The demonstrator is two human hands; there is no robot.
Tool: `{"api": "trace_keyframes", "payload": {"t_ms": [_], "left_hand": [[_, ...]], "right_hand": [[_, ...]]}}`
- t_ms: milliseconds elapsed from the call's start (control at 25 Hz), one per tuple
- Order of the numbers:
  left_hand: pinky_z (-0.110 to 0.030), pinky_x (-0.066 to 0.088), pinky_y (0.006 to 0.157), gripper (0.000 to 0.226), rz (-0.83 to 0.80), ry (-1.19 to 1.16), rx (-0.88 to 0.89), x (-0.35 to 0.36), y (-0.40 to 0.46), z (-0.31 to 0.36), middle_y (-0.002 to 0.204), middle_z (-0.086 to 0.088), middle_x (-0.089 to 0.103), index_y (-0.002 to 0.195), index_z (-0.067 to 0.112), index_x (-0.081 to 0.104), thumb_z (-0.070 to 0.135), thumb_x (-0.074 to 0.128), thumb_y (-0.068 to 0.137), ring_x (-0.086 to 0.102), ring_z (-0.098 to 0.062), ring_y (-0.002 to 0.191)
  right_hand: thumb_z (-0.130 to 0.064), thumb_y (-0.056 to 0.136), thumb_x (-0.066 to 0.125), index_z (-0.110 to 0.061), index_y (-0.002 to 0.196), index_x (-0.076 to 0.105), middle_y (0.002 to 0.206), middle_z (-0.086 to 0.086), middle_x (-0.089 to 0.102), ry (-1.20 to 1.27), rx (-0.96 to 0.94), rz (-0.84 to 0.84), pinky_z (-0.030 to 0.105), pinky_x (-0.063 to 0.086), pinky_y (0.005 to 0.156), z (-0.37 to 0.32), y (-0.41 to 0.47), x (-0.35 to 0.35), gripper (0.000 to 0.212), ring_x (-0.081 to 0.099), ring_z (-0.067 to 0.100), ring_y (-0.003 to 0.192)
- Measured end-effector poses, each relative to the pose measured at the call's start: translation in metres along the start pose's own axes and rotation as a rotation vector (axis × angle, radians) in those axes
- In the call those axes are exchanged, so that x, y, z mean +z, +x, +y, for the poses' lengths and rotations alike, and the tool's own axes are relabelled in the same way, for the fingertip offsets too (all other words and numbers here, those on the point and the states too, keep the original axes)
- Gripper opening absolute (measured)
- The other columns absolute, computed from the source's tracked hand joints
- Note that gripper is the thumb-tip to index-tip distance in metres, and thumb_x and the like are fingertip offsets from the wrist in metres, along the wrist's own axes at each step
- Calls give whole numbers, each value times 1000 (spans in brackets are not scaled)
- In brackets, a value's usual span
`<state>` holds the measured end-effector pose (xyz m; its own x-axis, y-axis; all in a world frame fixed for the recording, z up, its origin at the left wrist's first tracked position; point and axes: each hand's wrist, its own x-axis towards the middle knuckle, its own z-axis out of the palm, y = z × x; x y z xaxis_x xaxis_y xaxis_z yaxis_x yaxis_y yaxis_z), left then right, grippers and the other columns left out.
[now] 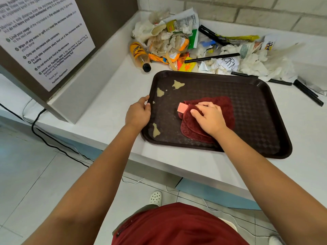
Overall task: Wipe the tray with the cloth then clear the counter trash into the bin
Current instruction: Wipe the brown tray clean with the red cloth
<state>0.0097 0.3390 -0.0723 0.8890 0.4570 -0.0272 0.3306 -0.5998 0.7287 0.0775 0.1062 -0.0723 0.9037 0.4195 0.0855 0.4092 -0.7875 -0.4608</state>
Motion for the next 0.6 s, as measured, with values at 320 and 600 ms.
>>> {"api": "trace_keyframes", "payload": {"t_ms": [320,600], "left_hand": [[-32,46,85,38,24,29,14,1,-14,-7,118,-6,63,135,22,44,25,32,99,58,-26,105],[-40,52,88,33,24,-114,-33,0,-11,-12,100,-3,67,127,24,52,26,37,98,63,-21,93]], "right_hand": [[-42,95,36,-29,127,53,131,0,53,-69,-5,-117,42,15,107,-52,10,19,38,29,18,133],[-35,91,47,-33,121,59,127,-8,57,15,-405,-337,39,12,107,-84,-12,24,32,29,14,131]]}}
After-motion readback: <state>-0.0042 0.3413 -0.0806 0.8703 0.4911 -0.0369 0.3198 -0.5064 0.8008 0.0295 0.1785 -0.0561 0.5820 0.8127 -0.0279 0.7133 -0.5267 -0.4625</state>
